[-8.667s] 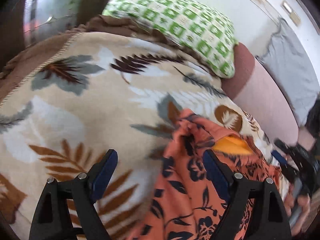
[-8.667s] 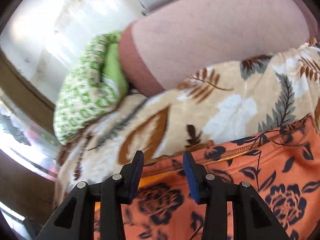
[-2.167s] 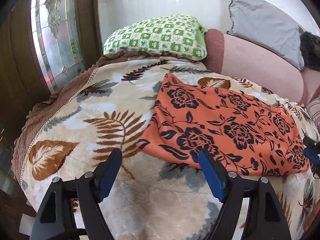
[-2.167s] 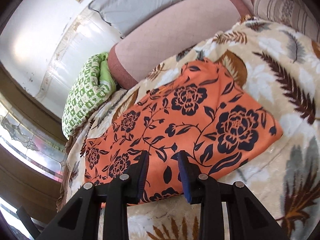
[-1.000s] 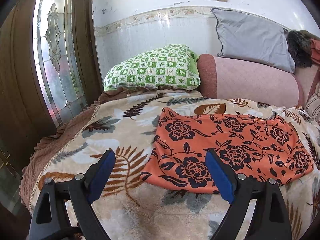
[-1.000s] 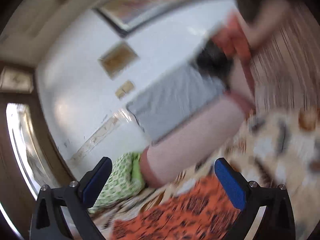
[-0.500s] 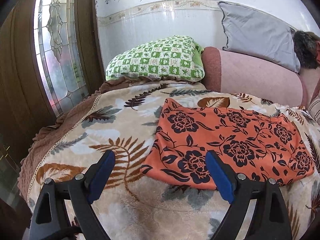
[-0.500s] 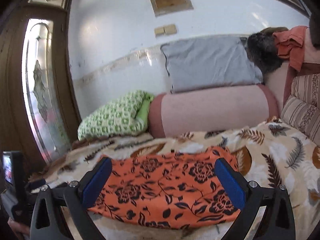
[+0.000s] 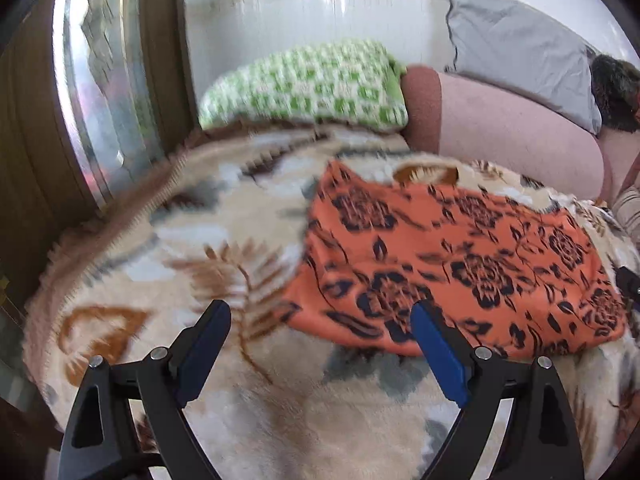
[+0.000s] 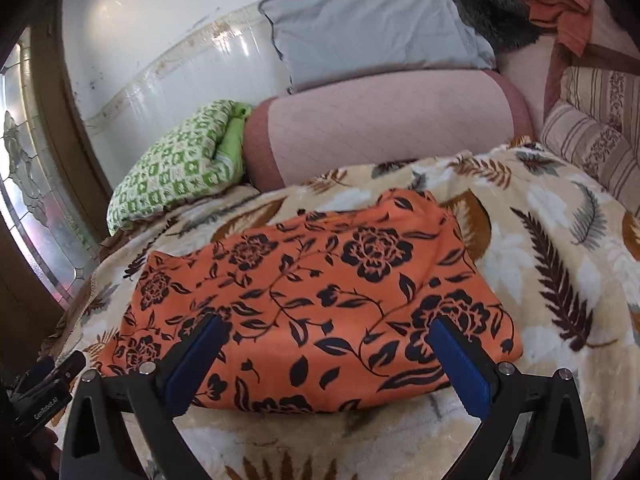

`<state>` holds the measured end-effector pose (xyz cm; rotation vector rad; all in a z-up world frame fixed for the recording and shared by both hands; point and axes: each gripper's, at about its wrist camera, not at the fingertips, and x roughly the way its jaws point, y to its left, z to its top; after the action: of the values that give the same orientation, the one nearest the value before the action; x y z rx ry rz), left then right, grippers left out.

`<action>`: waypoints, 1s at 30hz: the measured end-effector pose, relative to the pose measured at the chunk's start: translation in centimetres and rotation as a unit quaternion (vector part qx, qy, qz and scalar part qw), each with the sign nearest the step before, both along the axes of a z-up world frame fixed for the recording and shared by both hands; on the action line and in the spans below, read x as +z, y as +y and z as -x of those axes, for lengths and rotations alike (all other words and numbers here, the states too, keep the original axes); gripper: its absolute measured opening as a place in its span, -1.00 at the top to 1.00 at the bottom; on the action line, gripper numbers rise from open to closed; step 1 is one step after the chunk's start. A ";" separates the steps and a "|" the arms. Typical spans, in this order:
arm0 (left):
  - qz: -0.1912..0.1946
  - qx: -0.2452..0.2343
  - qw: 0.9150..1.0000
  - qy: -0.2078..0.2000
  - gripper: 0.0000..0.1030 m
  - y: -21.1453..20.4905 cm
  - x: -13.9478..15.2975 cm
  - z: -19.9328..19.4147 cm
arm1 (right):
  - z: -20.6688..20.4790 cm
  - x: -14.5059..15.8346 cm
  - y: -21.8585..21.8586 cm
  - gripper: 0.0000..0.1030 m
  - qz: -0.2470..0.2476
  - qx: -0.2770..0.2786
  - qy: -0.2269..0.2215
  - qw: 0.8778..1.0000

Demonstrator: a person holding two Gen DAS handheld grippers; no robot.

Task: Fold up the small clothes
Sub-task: 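Grasp the folded blouse edge with both grippers and lift it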

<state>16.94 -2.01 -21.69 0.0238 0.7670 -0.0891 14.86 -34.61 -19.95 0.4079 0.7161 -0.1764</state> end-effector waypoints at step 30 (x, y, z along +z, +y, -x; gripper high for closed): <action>0.327 0.011 0.929 0.172 0.57 0.7 -7.6 -8.3 | -5.0 -8.5 -1.8 0.27 -0.210 0.035 0.067 0.975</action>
<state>25.24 -1.29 -29.27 -0.6504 1.0574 -0.3319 19.84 -36.37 -28.41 0.7786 0.9024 0.0179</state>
